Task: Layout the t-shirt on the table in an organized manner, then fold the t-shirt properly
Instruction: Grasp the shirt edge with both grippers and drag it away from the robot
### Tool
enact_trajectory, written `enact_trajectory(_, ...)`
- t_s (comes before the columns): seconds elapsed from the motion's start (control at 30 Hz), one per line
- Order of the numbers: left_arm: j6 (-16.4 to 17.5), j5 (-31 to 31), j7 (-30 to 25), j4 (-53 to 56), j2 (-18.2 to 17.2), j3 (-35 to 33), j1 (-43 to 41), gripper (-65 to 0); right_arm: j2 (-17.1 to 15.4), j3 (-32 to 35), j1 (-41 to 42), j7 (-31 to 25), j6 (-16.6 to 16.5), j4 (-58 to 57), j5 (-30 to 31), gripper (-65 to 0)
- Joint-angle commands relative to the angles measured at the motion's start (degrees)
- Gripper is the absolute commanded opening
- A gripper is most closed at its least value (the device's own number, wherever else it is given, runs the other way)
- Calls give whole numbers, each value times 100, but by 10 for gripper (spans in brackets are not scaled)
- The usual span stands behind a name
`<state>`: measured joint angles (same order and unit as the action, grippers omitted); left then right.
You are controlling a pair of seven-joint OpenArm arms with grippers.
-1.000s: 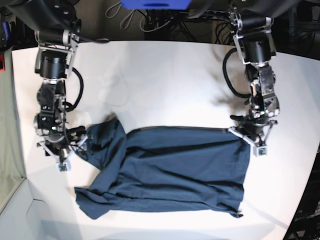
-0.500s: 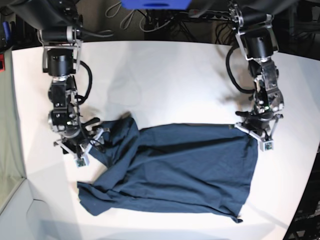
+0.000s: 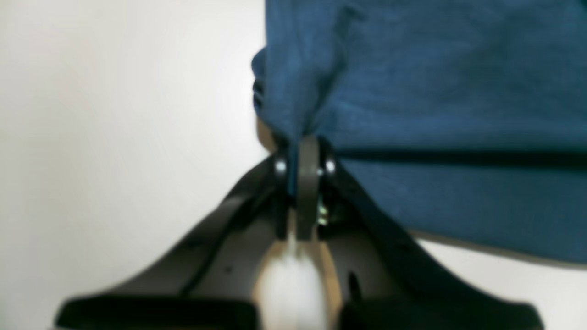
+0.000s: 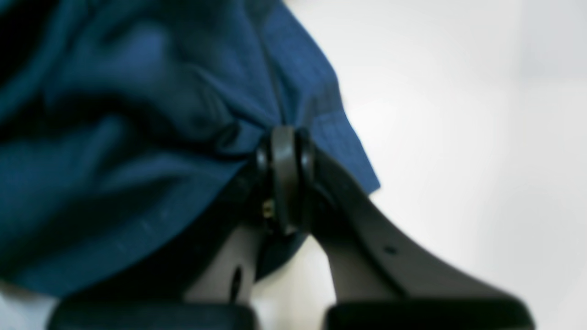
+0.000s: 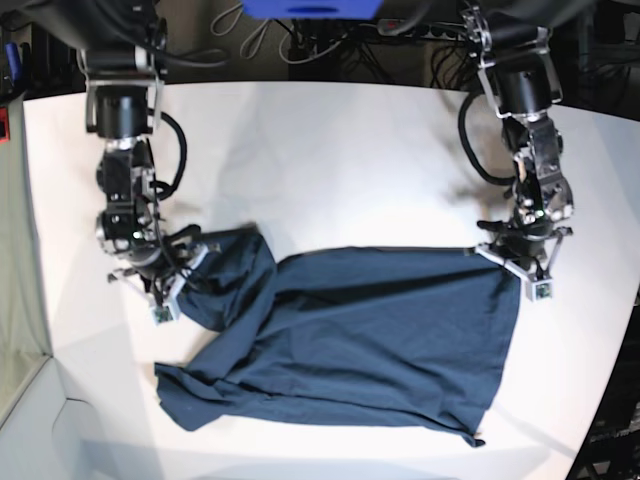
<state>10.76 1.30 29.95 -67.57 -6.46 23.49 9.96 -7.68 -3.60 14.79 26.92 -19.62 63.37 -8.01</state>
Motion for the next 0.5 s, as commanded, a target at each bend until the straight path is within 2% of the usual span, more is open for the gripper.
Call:
enact_trajectory(0.0,9,33,-143,-333,-35,12,-7,-647,-54,-5,-191,407,6,419,-82,-650)
enact_trajectory(0.03,9,33,-143,-597,-27,12,-130,-647,-62,21,-367,636,-47,893,-82,-650)
enact_trajectory(0.13,0,33,-143,-1423,35,-41,-569,-647,-54,21,-709,1559,-601,2238,-82,-650)
enact_trajectory(0.2,0,-3,-134,-1898,88,3,-798,-647,-62,21,-824,2174,-838,3012,-82,-650)
enact_trajectory(0.37,0,-11,-134,-2926,52,12,-1483,-647,-247,39,-1290,3467,-1181,4682,-82,-650)
enact_trajectory(0.47,0,-11,-134,-3340,52,21,-1756,-647,-405,258,-1518,4275,-1252,5043,-82,-650)
